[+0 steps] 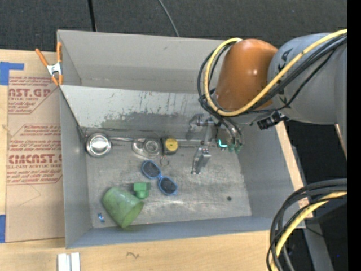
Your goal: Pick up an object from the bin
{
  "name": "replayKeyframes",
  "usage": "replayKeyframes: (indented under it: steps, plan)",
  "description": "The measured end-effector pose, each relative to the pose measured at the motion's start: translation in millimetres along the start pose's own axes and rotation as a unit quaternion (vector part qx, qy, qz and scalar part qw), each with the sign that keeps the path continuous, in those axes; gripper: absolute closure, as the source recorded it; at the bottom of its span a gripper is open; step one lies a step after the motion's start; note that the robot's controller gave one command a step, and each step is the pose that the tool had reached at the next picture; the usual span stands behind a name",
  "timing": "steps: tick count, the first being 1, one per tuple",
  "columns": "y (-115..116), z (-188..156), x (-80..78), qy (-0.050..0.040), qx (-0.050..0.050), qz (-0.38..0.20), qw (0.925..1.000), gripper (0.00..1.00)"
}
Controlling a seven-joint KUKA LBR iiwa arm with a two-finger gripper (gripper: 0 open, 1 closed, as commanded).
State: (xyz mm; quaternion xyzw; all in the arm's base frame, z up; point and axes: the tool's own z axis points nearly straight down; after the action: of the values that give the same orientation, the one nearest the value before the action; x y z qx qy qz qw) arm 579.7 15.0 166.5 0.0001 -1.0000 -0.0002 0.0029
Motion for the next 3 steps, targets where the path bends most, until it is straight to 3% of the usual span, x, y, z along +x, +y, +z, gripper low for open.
replayKeyframes:
  steps: [1, 2, 3]
  plan:
    - [42, 86, 48.8, 0.0013, -0.001, 0.079, 0.9968, 0.00]
    - [59, 93, 45.5, -0.0061, 0.000, 0.208, 0.9781, 0.00]
    - [62, 93, 46.3, -0.0034, -0.002, 0.206, 0.9785, 1.00]
